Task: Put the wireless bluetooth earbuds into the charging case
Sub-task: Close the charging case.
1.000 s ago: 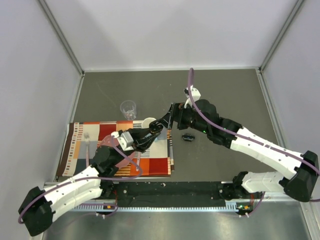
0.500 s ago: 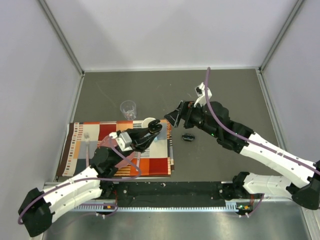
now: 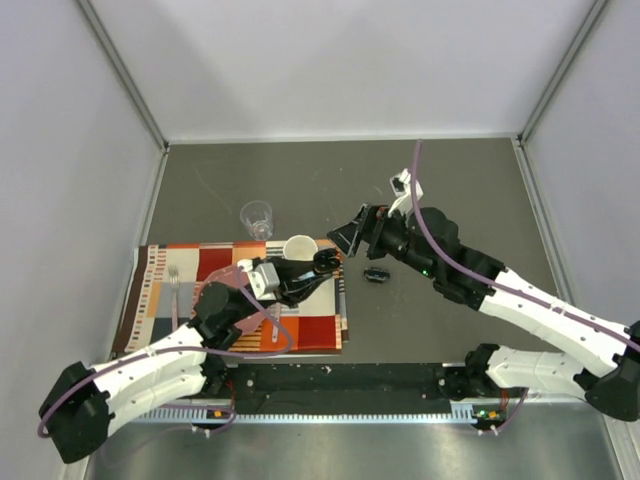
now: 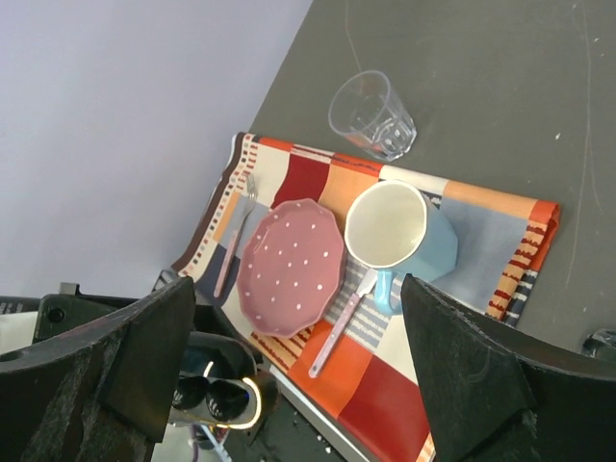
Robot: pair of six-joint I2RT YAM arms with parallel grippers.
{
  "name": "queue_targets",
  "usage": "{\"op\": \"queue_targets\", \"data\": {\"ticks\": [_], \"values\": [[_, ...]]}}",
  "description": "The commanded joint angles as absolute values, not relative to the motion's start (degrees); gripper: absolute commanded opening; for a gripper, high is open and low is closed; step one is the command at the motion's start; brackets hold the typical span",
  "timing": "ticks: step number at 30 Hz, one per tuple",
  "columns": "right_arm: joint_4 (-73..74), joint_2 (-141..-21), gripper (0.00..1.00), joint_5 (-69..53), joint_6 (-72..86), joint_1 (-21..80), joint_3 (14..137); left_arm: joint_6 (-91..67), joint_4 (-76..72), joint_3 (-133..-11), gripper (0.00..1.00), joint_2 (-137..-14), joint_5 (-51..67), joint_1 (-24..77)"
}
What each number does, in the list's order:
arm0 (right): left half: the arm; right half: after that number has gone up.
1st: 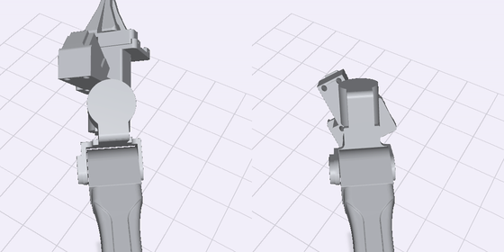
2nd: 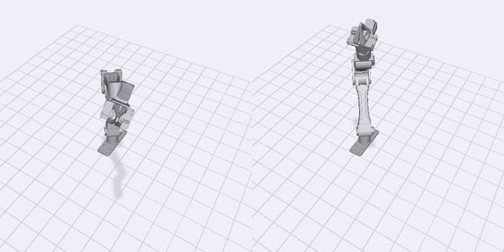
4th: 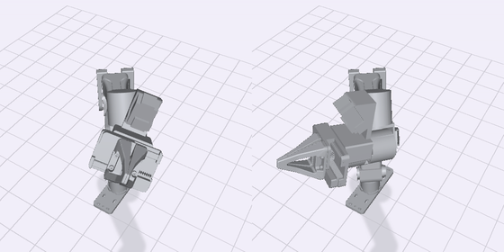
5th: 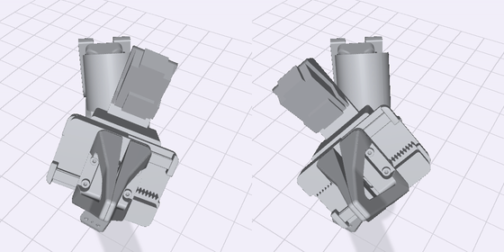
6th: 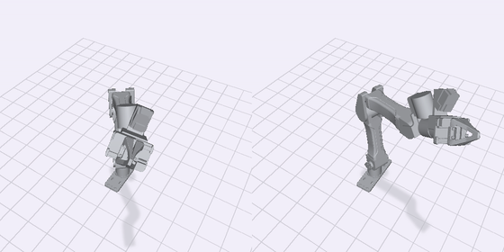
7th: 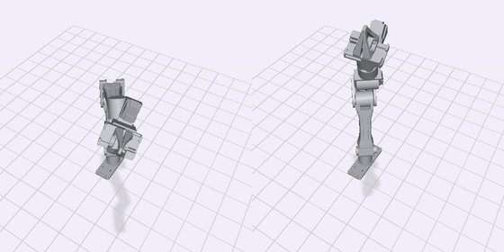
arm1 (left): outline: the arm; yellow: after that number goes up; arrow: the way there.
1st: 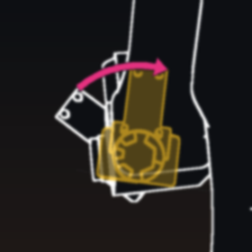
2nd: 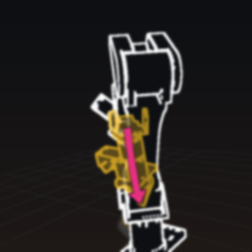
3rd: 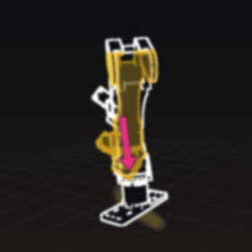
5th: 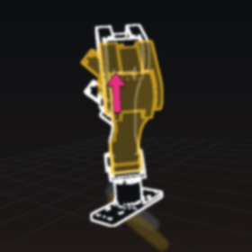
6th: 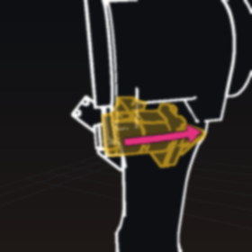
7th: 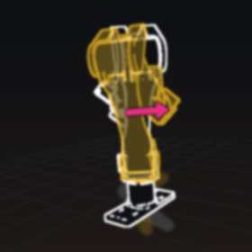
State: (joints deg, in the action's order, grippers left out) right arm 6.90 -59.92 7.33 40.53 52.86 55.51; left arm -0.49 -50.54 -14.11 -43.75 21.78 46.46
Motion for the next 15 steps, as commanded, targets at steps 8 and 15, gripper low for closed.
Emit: {"op": "queue_targets", "data": {"ticks": [8, 15], "values": [[6.1, -64.9, 0.87, 1.5, 38.1, 53.2, 60.1, -0.7, -53.2, -17.3, 0.0, -45.4, 25.2, 46.7], [8.2, -65.1, 0.88, 1.1, 35.3, 53.2, 60.9, -0.7, -53.8, -16.7, 0.0, -45.3, 23.8, 46.7]]}}
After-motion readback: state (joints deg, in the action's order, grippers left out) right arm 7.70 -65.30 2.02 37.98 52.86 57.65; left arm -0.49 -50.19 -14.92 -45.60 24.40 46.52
